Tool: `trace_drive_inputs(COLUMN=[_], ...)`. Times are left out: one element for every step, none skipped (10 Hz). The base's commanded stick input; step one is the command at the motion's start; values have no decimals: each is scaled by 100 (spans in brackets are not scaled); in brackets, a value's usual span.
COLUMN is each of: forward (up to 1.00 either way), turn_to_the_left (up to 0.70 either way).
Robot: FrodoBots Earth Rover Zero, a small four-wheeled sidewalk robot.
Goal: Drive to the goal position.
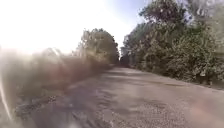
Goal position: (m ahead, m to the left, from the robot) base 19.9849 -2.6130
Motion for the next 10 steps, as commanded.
trace_drive_inputs(forward=[70, 70, 70, 70, 70, 70, 70, 70, 70, 70], turn_to_the_left=[-2, -25, -5, -3, 0, 0, 0, 0, 0, 0])
